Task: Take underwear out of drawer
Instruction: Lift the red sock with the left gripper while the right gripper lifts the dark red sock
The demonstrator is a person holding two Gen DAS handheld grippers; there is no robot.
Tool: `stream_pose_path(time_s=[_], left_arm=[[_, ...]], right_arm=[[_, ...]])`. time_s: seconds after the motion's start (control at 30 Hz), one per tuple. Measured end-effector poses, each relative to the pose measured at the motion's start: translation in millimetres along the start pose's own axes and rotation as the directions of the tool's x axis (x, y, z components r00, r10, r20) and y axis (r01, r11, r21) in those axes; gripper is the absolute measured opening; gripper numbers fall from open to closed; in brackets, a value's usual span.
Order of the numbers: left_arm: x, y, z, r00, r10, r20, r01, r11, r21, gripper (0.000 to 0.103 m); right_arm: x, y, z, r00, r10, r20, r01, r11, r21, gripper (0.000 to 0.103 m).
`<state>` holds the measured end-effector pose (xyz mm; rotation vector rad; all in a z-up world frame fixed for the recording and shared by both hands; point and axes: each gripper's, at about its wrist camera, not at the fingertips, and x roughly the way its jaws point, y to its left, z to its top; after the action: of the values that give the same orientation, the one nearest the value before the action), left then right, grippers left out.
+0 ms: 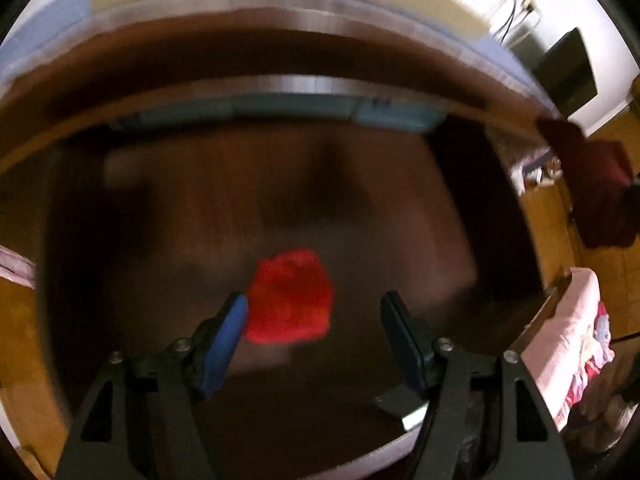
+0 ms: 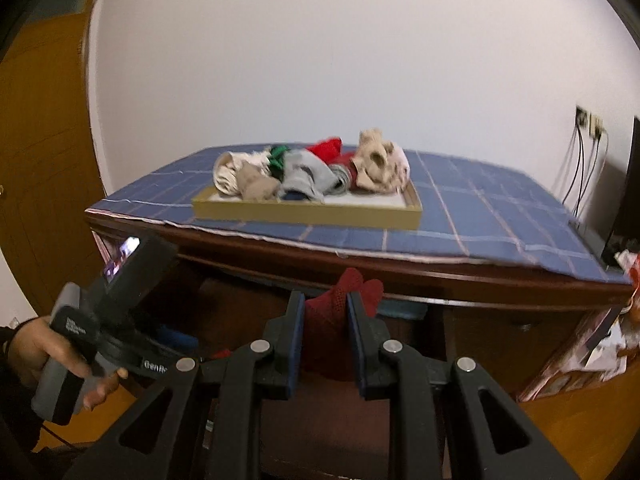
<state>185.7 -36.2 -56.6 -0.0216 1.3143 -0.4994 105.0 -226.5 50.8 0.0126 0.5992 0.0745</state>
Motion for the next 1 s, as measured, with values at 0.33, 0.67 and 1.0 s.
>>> stream_pose_path(time_s=[0.33,0.67,1.0], left_arm=[[50.5,-9.1,13.0,0.982,0.096,-0.163,-0.086,0.994,0.069,0.057],[23.6,-15.0,-5.5,0.997,0.072,0.038,-0.075,0.994,0.08,0.032],[-72.5,-20.4,-50.5,0.907,0.0,0.421,0.004,1.0,-0.008,0.032]], right_arm=[[5.6,-9.4,-2.9,1.0,0.03,0.0,-0.03,0.999,0.042,0.023],[-14.8,0.0,-6.3,0.998,0.019,0.056,-0.021,0.999,0.043,0.023],[-24.4,13.0,-14.2,0.991,0.017,0.131,-0.03,0.995,0.097,0.023]])
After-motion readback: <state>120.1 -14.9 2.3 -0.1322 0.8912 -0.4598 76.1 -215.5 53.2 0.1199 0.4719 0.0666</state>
